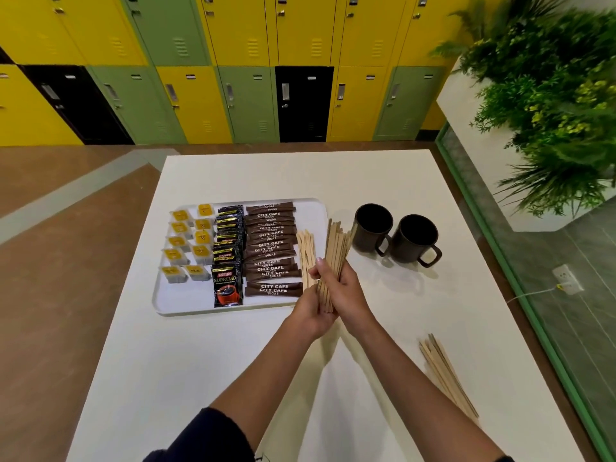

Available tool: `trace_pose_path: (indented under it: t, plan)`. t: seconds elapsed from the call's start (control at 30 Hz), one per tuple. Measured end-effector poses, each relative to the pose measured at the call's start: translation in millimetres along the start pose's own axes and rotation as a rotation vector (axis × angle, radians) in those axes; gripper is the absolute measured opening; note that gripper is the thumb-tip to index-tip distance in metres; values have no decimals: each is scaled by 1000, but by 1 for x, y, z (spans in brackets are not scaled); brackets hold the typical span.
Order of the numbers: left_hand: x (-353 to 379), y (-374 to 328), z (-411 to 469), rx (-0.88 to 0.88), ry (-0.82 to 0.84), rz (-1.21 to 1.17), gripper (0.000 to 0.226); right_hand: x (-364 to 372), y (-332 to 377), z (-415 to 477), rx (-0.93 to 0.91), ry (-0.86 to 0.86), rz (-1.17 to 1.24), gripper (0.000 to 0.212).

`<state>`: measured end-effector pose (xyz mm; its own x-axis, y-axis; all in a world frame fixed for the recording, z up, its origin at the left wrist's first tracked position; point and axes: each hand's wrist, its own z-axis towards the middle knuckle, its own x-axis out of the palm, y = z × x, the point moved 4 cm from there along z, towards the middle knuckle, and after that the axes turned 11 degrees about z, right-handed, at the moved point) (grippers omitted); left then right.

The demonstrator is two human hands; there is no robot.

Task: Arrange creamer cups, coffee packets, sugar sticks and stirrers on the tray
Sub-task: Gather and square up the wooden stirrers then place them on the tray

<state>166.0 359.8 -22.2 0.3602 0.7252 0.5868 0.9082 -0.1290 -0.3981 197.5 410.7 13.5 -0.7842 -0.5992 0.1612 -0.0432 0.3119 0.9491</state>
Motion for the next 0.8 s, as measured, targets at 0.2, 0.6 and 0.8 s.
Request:
trace_pose_path:
  t: [0.2,0.6,0.8]
  plan:
    - [-7,-3,5,22,-13,21,31,8,-7,8,29,32,-23,25]
    - [-22,-103,19,621,-412,812,25,-6,-1,59,229,41,-482,40]
    - [-10,-140,47,742,-430,1314,31,5,-10,80,290,-51,-690,36]
